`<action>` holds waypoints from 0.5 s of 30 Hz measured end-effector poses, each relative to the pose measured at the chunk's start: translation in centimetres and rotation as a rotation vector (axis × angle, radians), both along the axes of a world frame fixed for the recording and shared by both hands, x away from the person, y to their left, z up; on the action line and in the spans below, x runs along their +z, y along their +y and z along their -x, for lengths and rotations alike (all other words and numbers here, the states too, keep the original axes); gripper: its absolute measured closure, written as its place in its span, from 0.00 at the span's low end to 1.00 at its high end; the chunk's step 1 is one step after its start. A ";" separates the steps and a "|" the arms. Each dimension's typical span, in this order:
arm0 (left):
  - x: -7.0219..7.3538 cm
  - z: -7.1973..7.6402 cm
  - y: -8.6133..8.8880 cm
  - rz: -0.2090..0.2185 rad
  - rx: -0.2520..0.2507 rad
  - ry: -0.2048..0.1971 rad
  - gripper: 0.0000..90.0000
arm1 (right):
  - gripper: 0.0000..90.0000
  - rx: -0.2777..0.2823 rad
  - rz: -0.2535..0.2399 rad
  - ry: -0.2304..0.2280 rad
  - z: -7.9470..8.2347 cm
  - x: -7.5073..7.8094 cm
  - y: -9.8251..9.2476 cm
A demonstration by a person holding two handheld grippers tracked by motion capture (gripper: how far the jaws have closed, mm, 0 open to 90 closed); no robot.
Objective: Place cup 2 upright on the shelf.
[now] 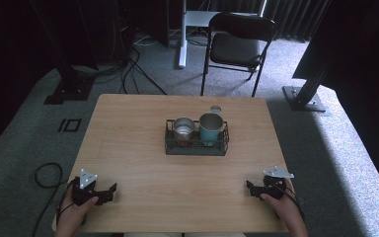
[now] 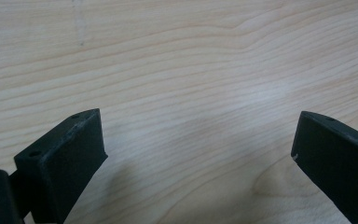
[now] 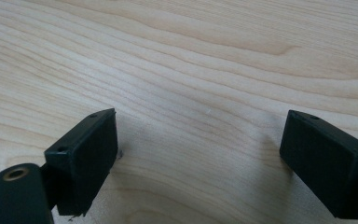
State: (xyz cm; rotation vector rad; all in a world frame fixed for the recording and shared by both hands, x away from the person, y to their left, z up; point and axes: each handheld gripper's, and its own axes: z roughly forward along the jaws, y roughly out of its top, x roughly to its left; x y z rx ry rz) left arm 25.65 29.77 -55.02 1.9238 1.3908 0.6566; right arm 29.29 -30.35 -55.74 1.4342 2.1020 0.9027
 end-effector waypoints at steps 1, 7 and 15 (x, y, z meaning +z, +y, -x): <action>-0.1 0.1 0.0 -0.002 -0.005 0.001 0.04 | 0.12 0.000 0.000 0.000 0.0 0.0 0.0; -0.2 0.2 -0.1 -0.019 -0.020 0.019 0.04 | 0.12 0.000 0.000 0.000 0.0 0.0 0.0; -0.5 0.0 -0.1 -0.024 -0.007 0.099 0.03 | 0.12 0.000 0.000 0.000 0.0 0.0 0.0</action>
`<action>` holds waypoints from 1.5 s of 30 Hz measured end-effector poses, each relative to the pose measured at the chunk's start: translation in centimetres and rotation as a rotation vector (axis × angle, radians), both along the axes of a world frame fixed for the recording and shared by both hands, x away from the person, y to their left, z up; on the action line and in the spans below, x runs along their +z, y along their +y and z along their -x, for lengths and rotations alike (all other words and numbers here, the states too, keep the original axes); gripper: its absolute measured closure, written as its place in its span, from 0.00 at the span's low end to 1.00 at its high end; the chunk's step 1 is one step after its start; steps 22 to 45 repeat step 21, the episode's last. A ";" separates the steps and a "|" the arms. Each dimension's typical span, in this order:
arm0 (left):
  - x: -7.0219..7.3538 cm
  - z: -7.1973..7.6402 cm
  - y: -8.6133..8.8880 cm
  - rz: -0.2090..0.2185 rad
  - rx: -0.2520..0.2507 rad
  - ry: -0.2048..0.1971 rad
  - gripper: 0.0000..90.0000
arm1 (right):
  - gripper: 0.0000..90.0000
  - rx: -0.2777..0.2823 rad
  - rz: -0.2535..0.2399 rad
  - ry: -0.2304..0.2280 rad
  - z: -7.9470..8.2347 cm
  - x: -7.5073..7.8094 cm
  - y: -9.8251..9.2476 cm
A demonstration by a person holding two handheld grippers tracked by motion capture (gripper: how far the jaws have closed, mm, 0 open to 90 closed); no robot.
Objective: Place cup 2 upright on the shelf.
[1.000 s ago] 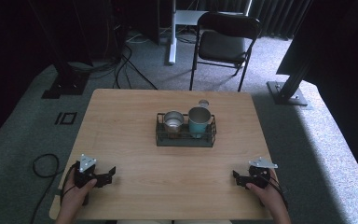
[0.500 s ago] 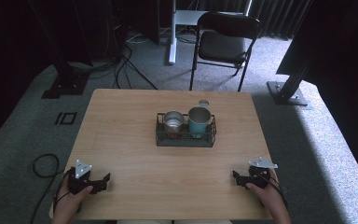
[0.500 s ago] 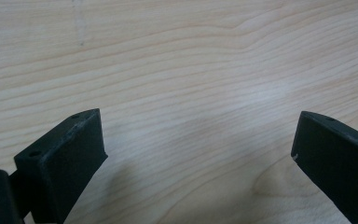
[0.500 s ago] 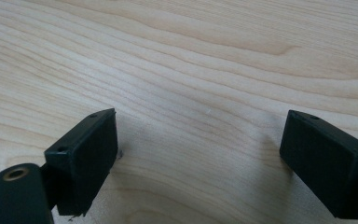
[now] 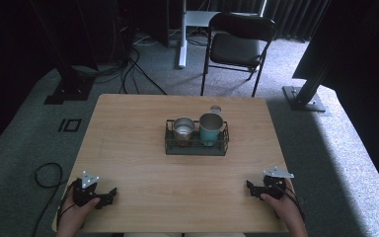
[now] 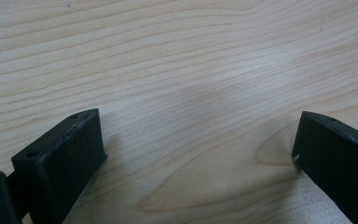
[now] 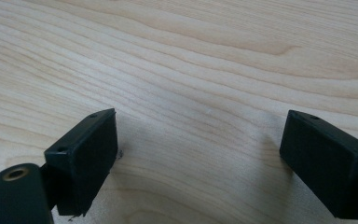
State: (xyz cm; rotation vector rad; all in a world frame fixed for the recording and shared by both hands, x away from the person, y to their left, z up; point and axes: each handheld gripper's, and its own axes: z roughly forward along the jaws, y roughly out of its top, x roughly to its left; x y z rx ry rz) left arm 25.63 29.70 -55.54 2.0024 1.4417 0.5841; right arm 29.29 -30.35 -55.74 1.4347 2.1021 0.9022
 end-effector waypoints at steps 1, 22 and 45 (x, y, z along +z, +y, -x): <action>0.0 0.0 0.0 0.000 0.000 0.000 0.03 | 0.12 0.000 0.000 0.000 0.0 0.0 0.0; 0.0 -0.5 -0.7 0.000 0.077 0.006 0.00 | 0.12 0.000 0.000 0.000 0.0 0.0 0.0; 0.0 -0.5 -0.7 0.000 0.077 0.006 0.00 | 0.12 0.000 0.000 0.000 0.0 0.0 0.0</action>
